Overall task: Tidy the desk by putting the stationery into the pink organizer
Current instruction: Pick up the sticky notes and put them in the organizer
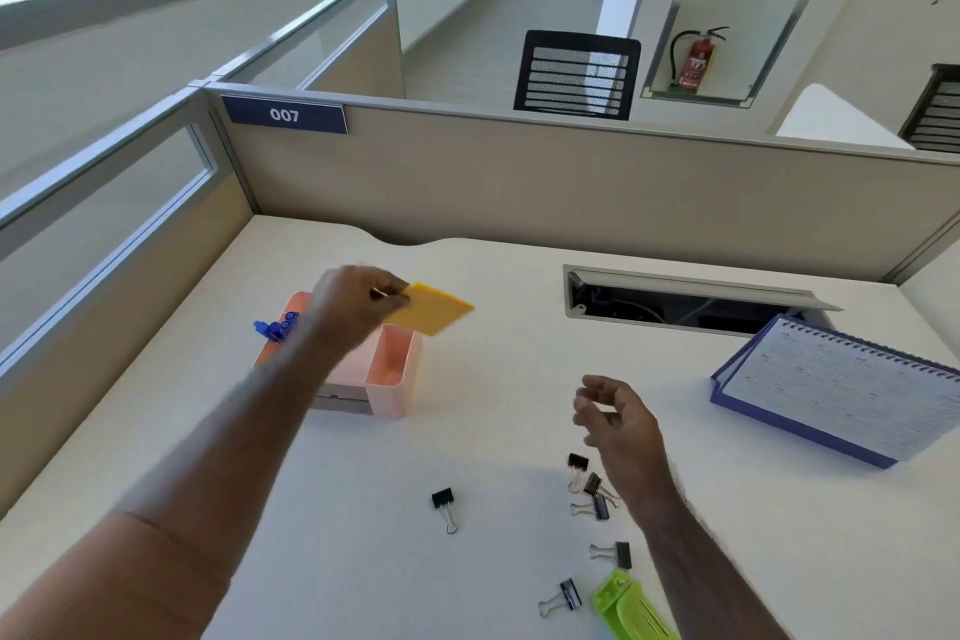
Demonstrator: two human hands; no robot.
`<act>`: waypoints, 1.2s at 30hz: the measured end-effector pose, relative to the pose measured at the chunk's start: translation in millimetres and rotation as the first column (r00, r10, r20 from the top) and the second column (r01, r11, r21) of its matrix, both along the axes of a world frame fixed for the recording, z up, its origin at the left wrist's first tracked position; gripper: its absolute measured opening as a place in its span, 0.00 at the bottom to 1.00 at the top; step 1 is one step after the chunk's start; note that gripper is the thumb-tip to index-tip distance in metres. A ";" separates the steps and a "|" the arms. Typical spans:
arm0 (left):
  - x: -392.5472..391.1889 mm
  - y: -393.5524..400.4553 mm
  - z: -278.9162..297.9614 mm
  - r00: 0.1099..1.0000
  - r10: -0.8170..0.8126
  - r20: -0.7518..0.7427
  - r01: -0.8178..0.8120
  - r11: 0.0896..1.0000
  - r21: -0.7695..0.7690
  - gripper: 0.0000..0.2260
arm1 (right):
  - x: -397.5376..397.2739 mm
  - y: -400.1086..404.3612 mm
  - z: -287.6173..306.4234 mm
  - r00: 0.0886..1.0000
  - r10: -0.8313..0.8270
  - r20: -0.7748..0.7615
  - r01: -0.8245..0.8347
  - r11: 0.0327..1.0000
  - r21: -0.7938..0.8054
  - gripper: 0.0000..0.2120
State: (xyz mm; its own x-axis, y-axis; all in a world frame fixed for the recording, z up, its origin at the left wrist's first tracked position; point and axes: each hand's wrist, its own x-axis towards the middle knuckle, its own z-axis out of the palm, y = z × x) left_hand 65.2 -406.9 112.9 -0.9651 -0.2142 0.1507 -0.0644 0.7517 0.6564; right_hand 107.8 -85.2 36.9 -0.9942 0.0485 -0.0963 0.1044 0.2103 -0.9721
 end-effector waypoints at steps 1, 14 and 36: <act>-5.8 -9.9 1.8 0.999 0.016 -0.027 -0.019 0.997 -0.079 0.07 | 2.4 9.0 -0.9 1.000 -0.012 0.007 0.012 1.000 0.006 0.09; -32.3 -31.5 -30.4 0.996 -0.073 -0.050 0.035 0.845 -0.533 0.09 | 31.8 63.8 4.5 0.996 -0.081 0.024 0.078 0.993 0.090 0.07; -41.8 -15.4 -64.3 0.928 0.069 0.365 0.118 0.877 -0.465 0.21 | 39.1 71.2 2.4 0.996 -0.038 0.082 0.029 0.995 0.100 0.08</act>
State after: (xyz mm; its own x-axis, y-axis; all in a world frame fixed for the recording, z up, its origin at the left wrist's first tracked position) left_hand 23.3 -422.2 48.6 -0.9742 -0.1832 -0.1314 -0.2028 0.9667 0.1559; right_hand 146.9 -13.9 39.3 -0.9804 0.0950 -0.1723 0.1932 0.2996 -0.9343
